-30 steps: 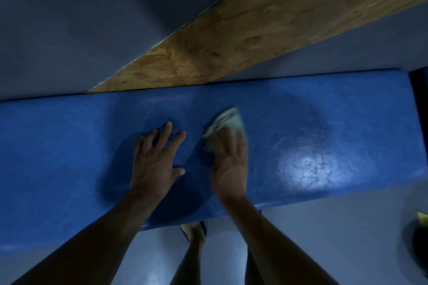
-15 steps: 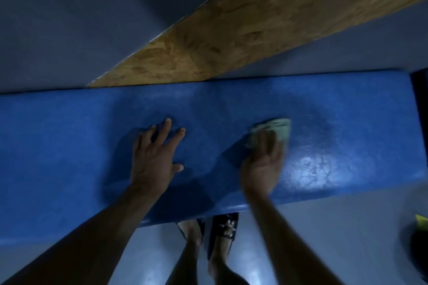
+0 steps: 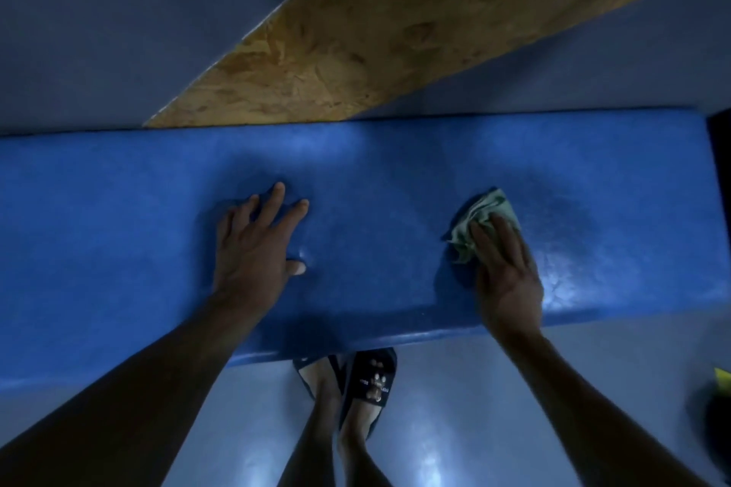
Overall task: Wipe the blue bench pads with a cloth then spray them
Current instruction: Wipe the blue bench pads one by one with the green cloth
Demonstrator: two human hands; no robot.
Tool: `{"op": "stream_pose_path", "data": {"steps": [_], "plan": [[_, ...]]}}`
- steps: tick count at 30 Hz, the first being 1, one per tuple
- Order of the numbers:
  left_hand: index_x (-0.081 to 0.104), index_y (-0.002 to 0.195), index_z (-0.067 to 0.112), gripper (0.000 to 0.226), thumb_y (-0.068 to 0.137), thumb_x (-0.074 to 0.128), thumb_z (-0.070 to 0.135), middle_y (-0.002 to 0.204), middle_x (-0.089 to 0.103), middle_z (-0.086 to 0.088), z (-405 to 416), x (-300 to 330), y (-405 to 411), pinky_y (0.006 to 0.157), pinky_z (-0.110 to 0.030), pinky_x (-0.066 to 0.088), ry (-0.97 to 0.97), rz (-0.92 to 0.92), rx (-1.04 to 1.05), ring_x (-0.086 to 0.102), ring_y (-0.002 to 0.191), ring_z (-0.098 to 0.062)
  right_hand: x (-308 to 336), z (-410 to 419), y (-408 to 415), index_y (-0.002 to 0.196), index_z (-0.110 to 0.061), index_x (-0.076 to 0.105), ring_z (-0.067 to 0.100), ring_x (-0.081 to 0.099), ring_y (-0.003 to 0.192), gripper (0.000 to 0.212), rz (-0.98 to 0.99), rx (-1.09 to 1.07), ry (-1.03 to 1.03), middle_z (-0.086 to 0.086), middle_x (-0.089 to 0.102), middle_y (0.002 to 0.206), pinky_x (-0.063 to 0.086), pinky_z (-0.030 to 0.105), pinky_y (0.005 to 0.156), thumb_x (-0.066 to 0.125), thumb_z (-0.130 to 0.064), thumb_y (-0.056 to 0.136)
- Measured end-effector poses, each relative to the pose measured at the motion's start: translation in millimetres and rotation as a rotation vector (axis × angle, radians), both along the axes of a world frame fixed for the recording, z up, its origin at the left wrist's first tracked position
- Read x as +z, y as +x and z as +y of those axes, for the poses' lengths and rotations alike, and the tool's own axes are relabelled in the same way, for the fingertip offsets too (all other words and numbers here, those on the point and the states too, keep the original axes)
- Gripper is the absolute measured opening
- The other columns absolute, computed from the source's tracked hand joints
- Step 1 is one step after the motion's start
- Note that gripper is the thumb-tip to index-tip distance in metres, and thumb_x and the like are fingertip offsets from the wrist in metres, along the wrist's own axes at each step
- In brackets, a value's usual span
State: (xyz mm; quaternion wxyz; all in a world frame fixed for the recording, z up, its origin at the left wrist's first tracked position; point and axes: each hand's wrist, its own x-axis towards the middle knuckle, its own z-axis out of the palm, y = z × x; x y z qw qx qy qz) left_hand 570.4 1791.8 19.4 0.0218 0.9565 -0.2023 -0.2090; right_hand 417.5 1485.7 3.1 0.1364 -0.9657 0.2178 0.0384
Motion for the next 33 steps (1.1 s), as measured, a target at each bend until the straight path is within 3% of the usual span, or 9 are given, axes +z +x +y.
{"op": "stream_pose_path", "data": {"steps": [4, 7, 11, 16, 21, 23, 26, 29, 33], "plan": [[0.022, 0.151, 0.042, 0.093, 0.075, 0.074, 0.054, 0.165, 0.006, 0.008, 0.0, -2.5, -0.1, 0.117, -0.046, 0.015, 0.014, -0.017, 0.007, 0.016, 0.145, -0.029, -21.2, 108.7, 14.8, 0.136, -0.014, 0.059, 0.045, 0.036, 0.139, 0.048, -0.109, -0.263, 0.076, 0.016, 0.046, 0.149, 0.031, 0.054, 0.113, 0.043, -0.025, 0.092], [0.028, 0.150, 0.038, 0.093, 0.073, 0.078, 0.051, 0.164, 0.014, 0.004, 2.4, -1.8, -5.0, 0.115, -0.050, 0.017, 0.027, -0.052, -0.021, 0.021, 0.145, -0.032, -13.6, 177.7, -6.5, 0.139, -0.019, 0.056, 0.041, 0.033, 0.142, 0.048, -0.070, 0.217, 0.163, 0.008, 0.043, 0.152, 0.017, 0.049, 0.122, 0.049, -0.024, 0.091], [0.041, 0.146, 0.032, 0.086, 0.072, 0.082, 0.041, 0.159, 0.031, -0.002, 15.6, 3.1, -29.5, 0.111, -0.054, 0.026, -0.044, -0.157, -0.066, 0.035, 0.137, -0.037, -12.1, 120.5, -29.6, 0.140, -0.027, 0.054, 0.033, 0.037, 0.142, 0.056, -0.021, 0.794, 0.117, 0.001, 0.040, 0.155, 0.031, 0.048, 0.116, 0.053, -0.020, 0.084], [0.051, 0.140, 0.033, 0.075, 0.072, 0.083, 0.036, 0.153, 0.041, -0.002, 28.5, 2.3, -64.6, 0.105, -0.053, 0.034, -0.043, -0.182, -0.027, 0.046, 0.126, -0.036, 2.4, -5.8, -66.8, 0.135, -0.021, 0.060, 0.033, 0.043, 0.138, 0.043, -0.005, 0.245, 0.054, 0.007, 0.044, 0.152, 0.046, 0.050, 0.102, 0.047, -0.019, 0.094], [0.058, 0.133, 0.032, 0.064, 0.074, 0.081, 0.031, 0.148, 0.047, -0.001, 24.7, -2.5, -82.0, 0.103, -0.051, 0.034, -0.072, -0.194, -0.009, 0.049, 0.123, -0.034, -3.2, 57.9, -65.7, 0.131, -0.014, 0.062, 0.044, 0.043, 0.135, 0.049, -0.108, -0.295, 0.076, 0.020, 0.049, 0.145, 0.047, 0.057, 0.100, 0.039, -0.020, 0.088], [0.059, 0.131, 0.032, 0.062, 0.074, 0.081, 0.029, 0.148, 0.048, -0.001, 25.8, -3.7, -81.9, 0.104, -0.050, 0.033, -0.077, -0.200, 0.001, 0.050, 0.124, -0.033, -6.2, 125.5, -60.3, 0.132, -0.015, 0.059, 0.047, 0.043, 0.133, 0.046, -0.176, -0.182, 0.122, 0.021, 0.048, 0.144, 0.045, 0.060, 0.102, 0.042, -0.017, 0.089], [0.061, 0.129, 0.031, 0.060, 0.073, 0.082, 0.027, 0.146, 0.051, -0.002, 24.5, -2.5, -81.8, 0.105, -0.049, 0.030, -0.089, -0.199, 0.001, 0.053, 0.121, -0.031, -5.4, 189.5, -70.8, 0.136, -0.021, 0.054, 0.040, 0.037, 0.138, 0.048, -0.126, 0.327, 0.187, 0.009, 0.045, 0.149, 0.038, 0.057, 0.110, 0.047, -0.019, 0.089], [0.062, 0.128, 0.030, 0.059, 0.073, 0.083, 0.028, 0.146, 0.052, -0.003, 23.3, -1.6, -81.2, 0.105, -0.050, 0.031, -0.085, -0.210, -0.006, 0.056, 0.120, -0.032, -11.8, 144.3, -75.4, 0.136, -0.025, 0.058, 0.033, 0.039, 0.140, 0.050, -0.074, 0.670, 0.169, 0.003, 0.044, 0.153, 0.035, 0.046, 0.114, 0.050, -0.020, 0.087], [0.062, 0.128, 0.030, 0.059, 0.073, 0.083, 0.026, 0.145, 0.052, -0.004, 22.9, -3.5, -83.5, 0.105, -0.050, 0.029, -0.082, -0.205, 0.001, 0.055, 0.121, -0.033, -5.5, 30.6, -111.2, 0.140, -0.026, 0.054, 0.030, 0.035, 0.144, 0.051, -0.036, 0.562, 0.056, 0.000, 0.037, 0.157, 0.039, 0.045, 0.112, 0.051, -0.013, 0.091]]}}
